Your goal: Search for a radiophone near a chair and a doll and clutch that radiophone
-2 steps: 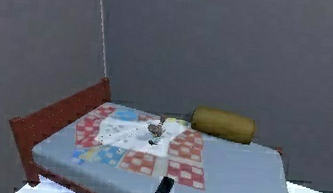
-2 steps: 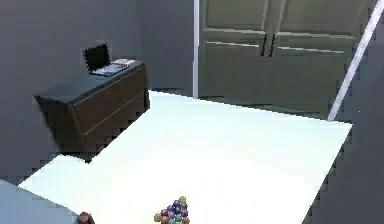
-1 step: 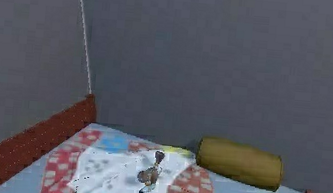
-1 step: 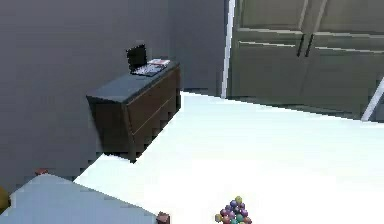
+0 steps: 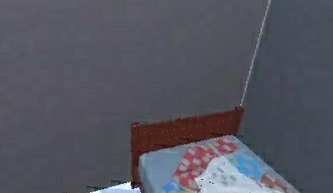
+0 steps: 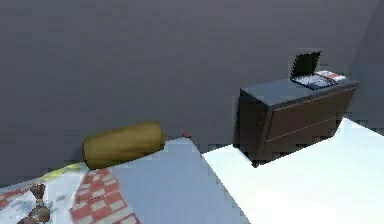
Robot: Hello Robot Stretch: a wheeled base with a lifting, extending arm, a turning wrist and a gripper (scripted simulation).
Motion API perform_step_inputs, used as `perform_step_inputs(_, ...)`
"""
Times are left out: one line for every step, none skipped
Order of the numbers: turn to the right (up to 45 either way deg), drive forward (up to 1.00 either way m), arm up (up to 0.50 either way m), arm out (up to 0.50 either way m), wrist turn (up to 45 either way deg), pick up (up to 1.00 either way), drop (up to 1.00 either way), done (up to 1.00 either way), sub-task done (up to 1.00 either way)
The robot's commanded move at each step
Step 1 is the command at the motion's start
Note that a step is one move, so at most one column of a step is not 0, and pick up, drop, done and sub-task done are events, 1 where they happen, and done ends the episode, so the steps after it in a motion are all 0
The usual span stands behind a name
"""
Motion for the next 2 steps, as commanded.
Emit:
perform_step_inputs(-24.0,0.0,0.0,0.0,0.0,0.0,0.0,0.0,0.0)
perform_step_inputs(0.0,0.15,0.0,0.0,0.0,0.0,0.0,0.0,0.0)
